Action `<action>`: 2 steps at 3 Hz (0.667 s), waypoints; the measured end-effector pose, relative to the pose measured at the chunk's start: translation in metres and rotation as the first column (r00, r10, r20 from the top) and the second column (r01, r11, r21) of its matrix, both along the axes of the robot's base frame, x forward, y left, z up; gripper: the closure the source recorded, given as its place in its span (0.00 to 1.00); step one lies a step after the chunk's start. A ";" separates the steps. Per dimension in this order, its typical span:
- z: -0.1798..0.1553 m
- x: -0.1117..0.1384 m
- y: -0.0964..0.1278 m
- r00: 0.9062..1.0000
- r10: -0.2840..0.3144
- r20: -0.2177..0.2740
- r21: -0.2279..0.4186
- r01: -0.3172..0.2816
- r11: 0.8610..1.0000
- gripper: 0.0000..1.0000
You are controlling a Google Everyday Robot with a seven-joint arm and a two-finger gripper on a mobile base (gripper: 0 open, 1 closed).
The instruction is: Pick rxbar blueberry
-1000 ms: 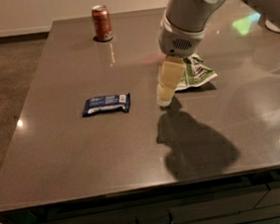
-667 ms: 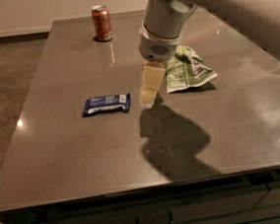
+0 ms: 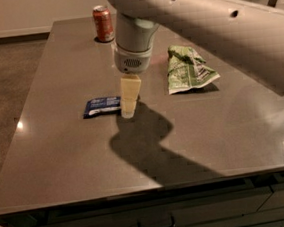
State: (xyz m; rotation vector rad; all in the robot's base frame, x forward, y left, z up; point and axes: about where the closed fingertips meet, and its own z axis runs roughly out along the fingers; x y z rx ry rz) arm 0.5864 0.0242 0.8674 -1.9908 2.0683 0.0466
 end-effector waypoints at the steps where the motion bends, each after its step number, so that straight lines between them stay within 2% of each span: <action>1: -0.018 0.002 0.016 0.999 0.031 -0.027 -0.041 -0.032 0.999 0.00; 2: -0.027 0.001 0.027 0.997 0.058 -0.059 -0.066 -0.062 0.996 0.18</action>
Offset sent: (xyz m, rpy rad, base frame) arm -0.0004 0.0377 -0.0335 -0.1000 0.0960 0.0915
